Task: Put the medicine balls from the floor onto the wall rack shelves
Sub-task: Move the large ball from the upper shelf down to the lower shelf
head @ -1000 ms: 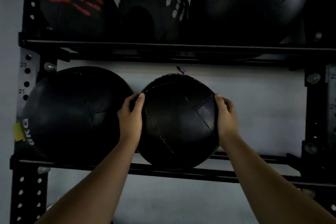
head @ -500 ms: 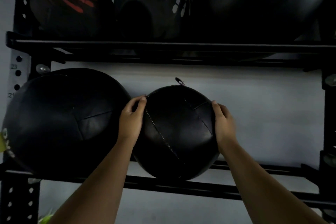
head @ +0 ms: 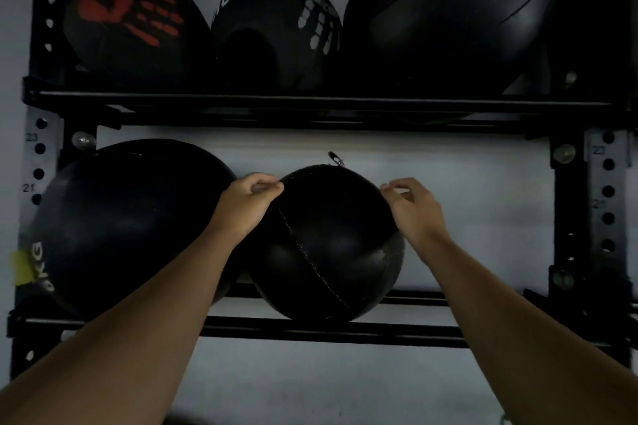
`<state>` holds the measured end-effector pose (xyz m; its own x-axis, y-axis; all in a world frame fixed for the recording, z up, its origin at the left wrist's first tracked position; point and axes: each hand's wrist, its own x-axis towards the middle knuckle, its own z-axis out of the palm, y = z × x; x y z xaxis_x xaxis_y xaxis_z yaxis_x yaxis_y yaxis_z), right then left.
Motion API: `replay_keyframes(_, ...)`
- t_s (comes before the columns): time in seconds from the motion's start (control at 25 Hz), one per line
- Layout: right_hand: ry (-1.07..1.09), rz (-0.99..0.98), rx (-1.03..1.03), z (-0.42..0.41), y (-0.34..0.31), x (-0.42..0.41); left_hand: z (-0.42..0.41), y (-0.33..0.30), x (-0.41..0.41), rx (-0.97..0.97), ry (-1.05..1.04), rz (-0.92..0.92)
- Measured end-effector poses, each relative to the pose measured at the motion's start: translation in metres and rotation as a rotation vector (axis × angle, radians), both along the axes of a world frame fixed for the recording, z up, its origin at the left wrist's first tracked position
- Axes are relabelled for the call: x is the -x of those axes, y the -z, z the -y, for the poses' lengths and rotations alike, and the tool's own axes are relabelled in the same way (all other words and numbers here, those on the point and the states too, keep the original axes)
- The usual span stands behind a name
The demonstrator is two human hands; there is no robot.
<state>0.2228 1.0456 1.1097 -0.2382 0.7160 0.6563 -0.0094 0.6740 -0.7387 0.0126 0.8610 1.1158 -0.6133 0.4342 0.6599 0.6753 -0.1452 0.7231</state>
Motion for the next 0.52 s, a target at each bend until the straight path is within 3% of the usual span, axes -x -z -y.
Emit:
replay_keyframes(0.36,0.226,0.116,-0.277,0.06,-0.086,-0.079,0.026,-0.078,-0.074,0.081,-0.065,-0.398)
replay_keyframes(0.52,0.286,0.019,-0.357,0.04,-0.138,-0.137,0.01,-0.138,-0.125,0.064,-0.117,-0.587)
